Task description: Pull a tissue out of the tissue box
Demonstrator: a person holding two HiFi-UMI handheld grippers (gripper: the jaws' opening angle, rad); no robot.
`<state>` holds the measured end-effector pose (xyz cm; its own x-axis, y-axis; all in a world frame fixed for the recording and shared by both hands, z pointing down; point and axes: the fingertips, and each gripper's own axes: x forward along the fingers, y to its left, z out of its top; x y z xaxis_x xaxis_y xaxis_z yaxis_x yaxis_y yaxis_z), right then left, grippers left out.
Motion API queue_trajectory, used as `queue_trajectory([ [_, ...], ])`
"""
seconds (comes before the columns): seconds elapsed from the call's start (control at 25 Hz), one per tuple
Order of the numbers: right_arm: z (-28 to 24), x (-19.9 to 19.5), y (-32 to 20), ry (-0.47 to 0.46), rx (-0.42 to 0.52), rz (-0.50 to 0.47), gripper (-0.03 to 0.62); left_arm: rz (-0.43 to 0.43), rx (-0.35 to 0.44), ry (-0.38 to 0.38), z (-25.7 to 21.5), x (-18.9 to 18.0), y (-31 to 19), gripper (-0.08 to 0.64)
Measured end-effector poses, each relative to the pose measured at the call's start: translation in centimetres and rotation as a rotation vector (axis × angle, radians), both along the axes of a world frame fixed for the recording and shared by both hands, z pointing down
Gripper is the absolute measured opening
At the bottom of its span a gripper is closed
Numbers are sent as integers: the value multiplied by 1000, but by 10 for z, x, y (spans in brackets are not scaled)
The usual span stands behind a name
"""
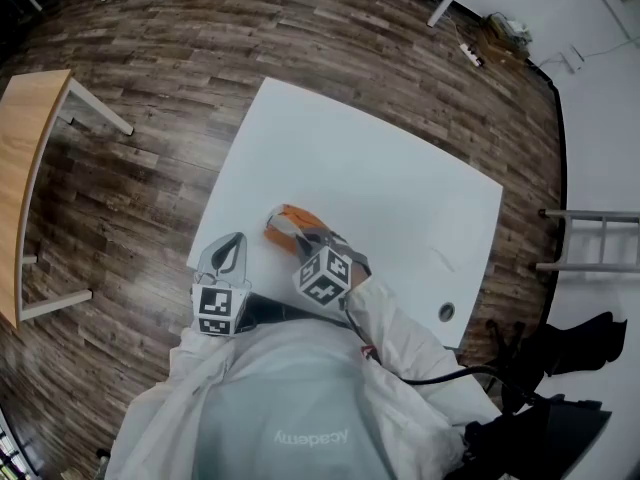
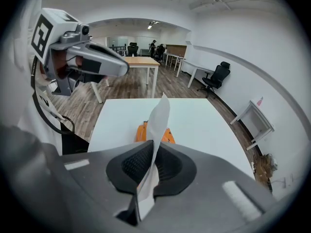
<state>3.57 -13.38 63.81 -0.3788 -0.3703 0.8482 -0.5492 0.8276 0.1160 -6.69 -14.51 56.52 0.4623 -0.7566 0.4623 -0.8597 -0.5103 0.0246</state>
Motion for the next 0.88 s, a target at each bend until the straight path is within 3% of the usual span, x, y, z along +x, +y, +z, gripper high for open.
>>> queue_trajectory([
  [0.28, -6, 7, -4, -8, 8, 22, 9, 82, -86, 75, 23, 34, 12, 0],
  [0.48, -9, 12, -10, -6, 18, 34, 9, 75, -166, 184, 36, 50, 10, 0],
  [0.88, -13, 28, -23, 13, 33, 73, 8, 100, -201, 207, 45, 68, -2, 0],
])
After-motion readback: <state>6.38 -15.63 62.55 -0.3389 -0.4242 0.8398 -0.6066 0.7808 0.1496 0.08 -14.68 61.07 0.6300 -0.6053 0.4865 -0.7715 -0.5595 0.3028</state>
